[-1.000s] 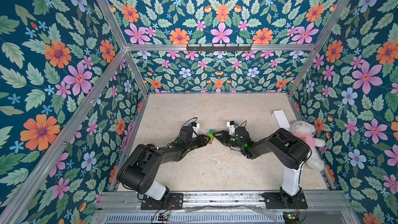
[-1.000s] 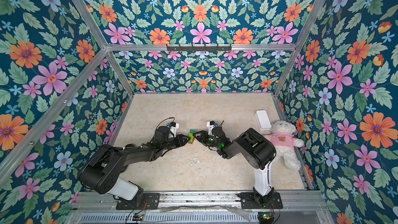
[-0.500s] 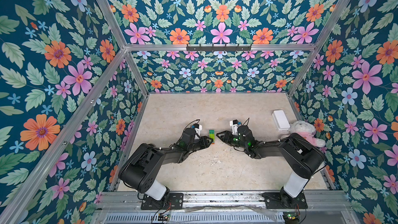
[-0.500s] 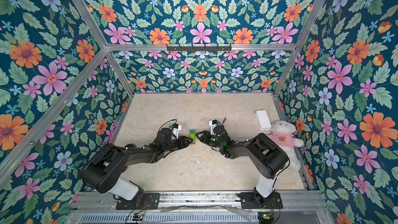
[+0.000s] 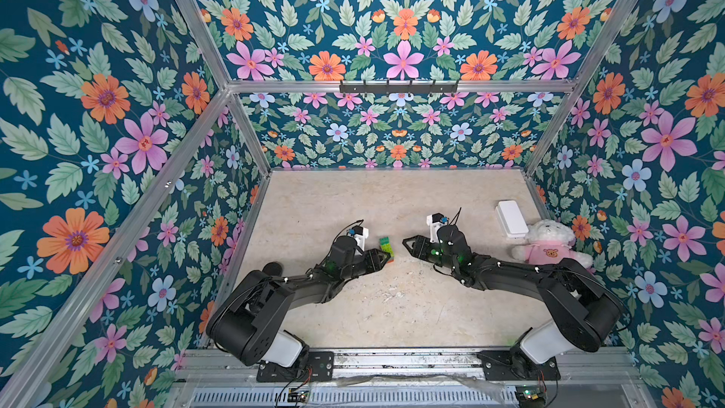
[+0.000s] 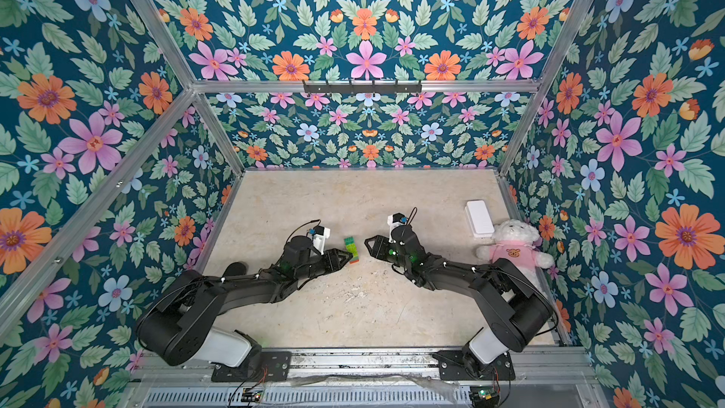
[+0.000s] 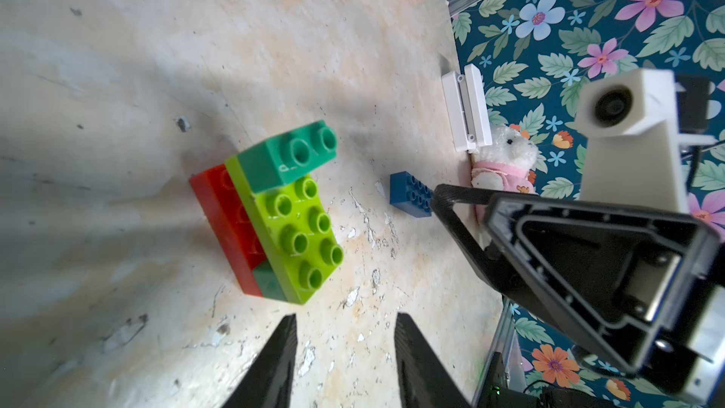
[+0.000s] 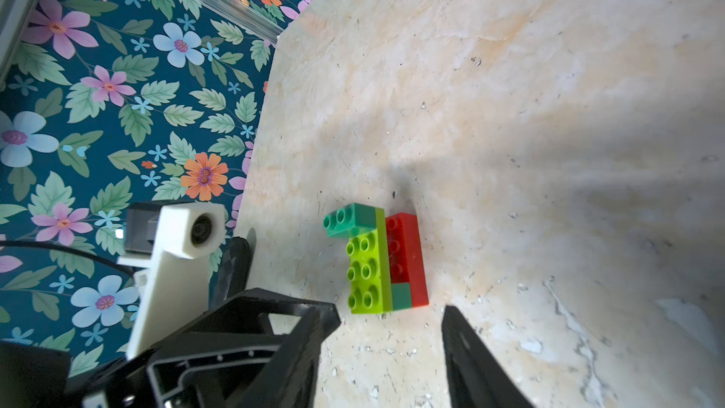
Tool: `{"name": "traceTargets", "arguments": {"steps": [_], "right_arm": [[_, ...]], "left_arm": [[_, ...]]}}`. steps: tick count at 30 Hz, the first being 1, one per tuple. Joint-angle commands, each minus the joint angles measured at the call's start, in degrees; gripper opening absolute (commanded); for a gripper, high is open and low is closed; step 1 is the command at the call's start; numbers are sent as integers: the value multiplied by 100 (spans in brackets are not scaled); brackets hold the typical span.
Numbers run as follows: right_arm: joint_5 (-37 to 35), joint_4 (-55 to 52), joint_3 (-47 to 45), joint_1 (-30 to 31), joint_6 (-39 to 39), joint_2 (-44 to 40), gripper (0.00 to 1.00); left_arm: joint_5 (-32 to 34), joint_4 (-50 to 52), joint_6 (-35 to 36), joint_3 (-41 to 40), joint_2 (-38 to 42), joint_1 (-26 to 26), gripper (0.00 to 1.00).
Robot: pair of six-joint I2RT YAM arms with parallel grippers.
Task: Assemble the number 5 with lego
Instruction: Adjust the lego brick at the center of the board.
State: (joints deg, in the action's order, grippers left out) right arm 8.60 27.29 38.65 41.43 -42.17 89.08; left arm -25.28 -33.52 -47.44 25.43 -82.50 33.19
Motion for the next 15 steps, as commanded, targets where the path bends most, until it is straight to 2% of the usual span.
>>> {"name": "traceTargets", "arguments": {"steps": [1, 5, 6, 8, 12, 15], "right_arm": [[-407, -467, 136, 219, 379, -40, 56], [-867, -792, 343, 662, 780, 64, 62], [-990, -884, 422, 762, 870, 110, 69], [-1286, -1061, 582, 1017, 1065, 240, 71], [-1959, -1475, 925, 1300, 1258, 528, 71], [-2206, -1664, 1168, 1371, 1359, 885, 69]], "left_arm": [[306, 293, 92, -119, 381, -31, 47], [564, 788, 185, -340, 1013, -226, 50], [608, 946, 214, -378, 1144, -289, 50], [629, 1107, 237, -511, 1411, -451, 50], [564, 1269, 233, -707, 1763, -731, 51], [541, 1353, 225, -795, 1922, -864, 50]]}}
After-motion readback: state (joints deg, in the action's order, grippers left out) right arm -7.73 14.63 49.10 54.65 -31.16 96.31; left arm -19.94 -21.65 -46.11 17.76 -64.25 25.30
